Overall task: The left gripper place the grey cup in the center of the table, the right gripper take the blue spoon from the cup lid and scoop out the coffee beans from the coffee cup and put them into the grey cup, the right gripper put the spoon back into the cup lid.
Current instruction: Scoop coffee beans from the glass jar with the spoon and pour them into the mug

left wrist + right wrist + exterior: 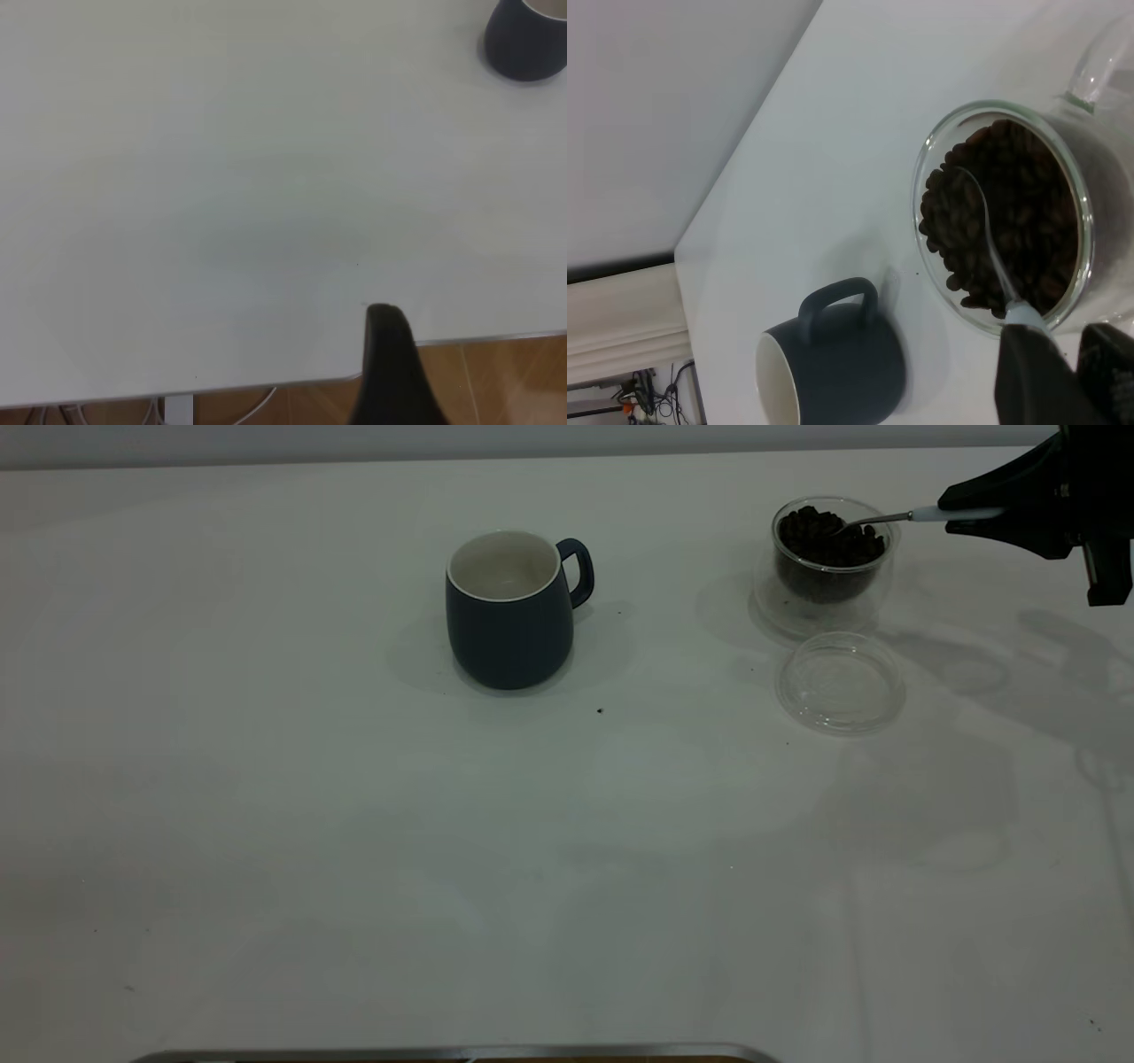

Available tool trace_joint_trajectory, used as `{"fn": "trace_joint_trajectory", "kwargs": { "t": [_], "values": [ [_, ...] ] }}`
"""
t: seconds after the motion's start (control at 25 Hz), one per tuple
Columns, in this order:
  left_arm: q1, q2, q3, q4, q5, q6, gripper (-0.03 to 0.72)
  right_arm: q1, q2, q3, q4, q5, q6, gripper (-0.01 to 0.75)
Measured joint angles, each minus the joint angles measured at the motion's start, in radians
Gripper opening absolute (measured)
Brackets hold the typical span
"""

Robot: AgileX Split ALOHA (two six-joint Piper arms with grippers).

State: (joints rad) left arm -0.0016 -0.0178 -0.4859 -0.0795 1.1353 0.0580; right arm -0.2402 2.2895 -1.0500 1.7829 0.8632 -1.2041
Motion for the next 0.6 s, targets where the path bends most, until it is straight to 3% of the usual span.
{"fn": "trace_joint_trajectory", "kwargs": {
  "t": [0.6],
  "values": [
    [0.000,0.000,0.000,0.000,0.000,0.000,0.548,-0.050,0.067,0.000,-0.001,0.132,-0.011,0.105]
  ]
}}
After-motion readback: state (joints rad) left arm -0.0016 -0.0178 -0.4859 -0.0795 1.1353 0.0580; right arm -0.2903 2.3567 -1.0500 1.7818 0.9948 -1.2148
